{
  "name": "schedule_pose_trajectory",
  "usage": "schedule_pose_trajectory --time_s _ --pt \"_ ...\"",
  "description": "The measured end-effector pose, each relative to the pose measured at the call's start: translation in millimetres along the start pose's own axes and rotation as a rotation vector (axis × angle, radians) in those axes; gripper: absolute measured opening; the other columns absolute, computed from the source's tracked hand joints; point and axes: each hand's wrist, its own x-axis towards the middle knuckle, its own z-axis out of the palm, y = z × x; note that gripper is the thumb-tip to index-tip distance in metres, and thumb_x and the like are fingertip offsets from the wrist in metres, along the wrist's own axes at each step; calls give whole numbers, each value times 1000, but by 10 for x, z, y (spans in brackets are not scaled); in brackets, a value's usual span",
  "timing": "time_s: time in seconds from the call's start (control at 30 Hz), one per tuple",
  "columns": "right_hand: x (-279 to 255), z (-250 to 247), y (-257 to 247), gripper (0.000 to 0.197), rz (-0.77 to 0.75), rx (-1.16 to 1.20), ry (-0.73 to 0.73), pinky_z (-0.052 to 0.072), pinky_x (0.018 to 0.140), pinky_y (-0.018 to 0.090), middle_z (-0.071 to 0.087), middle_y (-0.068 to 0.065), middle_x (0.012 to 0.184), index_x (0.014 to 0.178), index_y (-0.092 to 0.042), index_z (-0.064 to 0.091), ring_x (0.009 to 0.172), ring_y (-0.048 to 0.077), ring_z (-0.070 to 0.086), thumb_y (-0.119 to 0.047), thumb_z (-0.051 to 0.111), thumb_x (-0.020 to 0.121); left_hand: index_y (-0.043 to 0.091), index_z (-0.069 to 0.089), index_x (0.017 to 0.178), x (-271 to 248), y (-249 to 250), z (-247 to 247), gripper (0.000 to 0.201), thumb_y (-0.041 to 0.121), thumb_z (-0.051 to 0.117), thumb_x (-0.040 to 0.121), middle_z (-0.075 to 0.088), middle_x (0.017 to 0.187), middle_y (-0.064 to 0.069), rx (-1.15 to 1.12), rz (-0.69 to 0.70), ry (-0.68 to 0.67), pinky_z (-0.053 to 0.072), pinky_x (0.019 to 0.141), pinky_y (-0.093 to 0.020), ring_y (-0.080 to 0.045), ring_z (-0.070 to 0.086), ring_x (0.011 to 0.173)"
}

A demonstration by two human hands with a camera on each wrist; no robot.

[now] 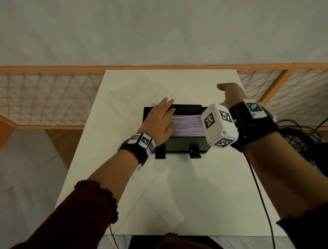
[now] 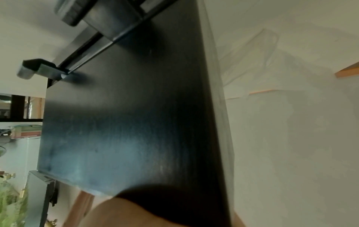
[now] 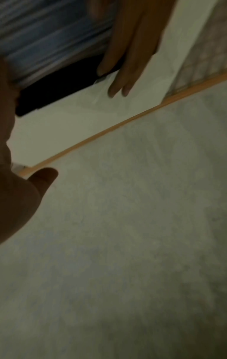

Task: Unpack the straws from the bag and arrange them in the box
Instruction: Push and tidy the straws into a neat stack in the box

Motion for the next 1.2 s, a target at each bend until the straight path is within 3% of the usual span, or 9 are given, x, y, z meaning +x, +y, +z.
schedule_pose_trajectory --time_s 0.1,0.2,0.33,0.47,0.67,0.83,0.9,1.0,1.2 --pt "83 2 17 17 -110 -5 -67 46 93 35 59 4 89 103 -9 59 76 14 60 -6 44 94 3 47 134 -22 6 25 68 51 24 92 31 152 -10 -72 15 -110 27 115 -42 -25 22 144" --pt "221 67 149 29 -445 -518 -123 42 55 14 60 1 75 112 -7 62 58 8 57 3 55 85 5 48 134 -2 -28 28 68 52 24 92 28 153 -8 -90 6 -182 30 113 -43 -24 20 144" --pt "398 123 365 43 -606 -1418 -279 44 86 24 60 6 122 123 -18 57 111 24 57 -16 67 81 2 56 126 -3 -59 -91 53 37 33 94 47 139 -13 -85 -20 37 32 110 -48 -32 42 131" --pt "616 83 629 67 -557 -1682 -395 41 101 33 45 9 136 140 -20 40 123 30 48 -27 68 79 12 40 141 -117 -129 -121 59 46 23 96 29 153 -3 23 -209 -47 11 118 -49 -23 18 144" --pt "666 -37 833 69 -718 -1618 -302 30 110 42 43 6 138 140 -25 37 128 29 41 -37 65 78 8 27 146 -181 -190 -212 52 35 31 101 19 156 -7 -602 -718 100 11 116 -27 -19 17 145" --pt "650 -341 828 62 -732 -1009 -89 28 112 38 36 11 146 143 -11 33 136 28 33 -37 55 91 11 30 146 -96 -324 -283 67 56 19 98 34 151 -7 -1110 -1038 21 25 115 -36 -21 36 137" --pt "722 -361 852 69 -396 -796 -26 26 112 37 31 16 151 146 -5 28 138 29 32 -50 41 94 12 49 135 -41 -250 -219 74 64 17 94 57 130 -12 -1265 -1051 -20 46 94 -30 -22 62 102" --pt "727 -192 865 74 -180 -615 -69 29 110 36 41 17 144 141 -5 38 131 31 41 -61 29 93 11 59 122 -24 -173 -298 81 68 11 91 67 93 -9 -1365 -1039 -53 53 57 -21 -16 64 65" --pt "694 -90 746 61 -268 -342 -190 45 96 42 61 8 116 109 -25 60 103 25 59 -74 32 83 15 63 112 -62 -260 -558 84 72 6 88 67 105 -11 -1499 -913 -29 53 82 -29 -23 65 98"
